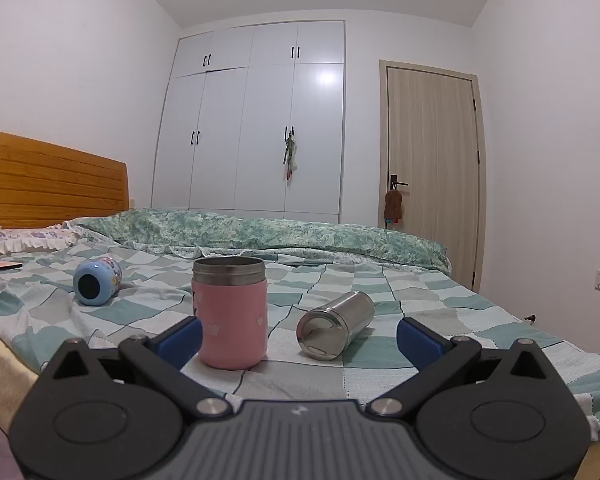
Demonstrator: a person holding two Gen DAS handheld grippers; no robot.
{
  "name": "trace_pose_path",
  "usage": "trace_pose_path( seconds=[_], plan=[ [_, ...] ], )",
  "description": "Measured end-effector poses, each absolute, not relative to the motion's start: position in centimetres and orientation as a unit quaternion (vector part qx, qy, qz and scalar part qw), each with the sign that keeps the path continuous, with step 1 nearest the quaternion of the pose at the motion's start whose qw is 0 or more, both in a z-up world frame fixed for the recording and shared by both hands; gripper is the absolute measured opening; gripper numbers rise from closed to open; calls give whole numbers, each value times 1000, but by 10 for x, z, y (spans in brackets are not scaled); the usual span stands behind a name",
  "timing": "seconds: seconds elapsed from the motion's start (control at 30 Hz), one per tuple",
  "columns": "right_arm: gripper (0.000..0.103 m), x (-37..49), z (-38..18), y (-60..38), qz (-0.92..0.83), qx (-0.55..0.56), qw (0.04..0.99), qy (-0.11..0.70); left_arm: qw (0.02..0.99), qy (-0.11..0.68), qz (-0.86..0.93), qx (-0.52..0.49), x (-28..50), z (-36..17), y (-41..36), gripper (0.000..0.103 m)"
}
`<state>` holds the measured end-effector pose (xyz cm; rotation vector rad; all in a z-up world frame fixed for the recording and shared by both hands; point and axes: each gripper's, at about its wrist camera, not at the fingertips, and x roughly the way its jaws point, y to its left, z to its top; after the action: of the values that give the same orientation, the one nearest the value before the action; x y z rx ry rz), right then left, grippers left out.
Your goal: Flip cup upright
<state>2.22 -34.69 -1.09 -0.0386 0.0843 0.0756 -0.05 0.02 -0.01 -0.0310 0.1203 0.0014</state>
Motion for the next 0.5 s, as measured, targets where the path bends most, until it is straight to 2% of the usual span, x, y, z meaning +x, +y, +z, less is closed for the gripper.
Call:
trace_pose_path(
  seconds=[0.5],
  plan=[
    [103,23,-10,-348,38,-20,998,46,998,60,1,-15,-1,0,0,103]
  ],
)
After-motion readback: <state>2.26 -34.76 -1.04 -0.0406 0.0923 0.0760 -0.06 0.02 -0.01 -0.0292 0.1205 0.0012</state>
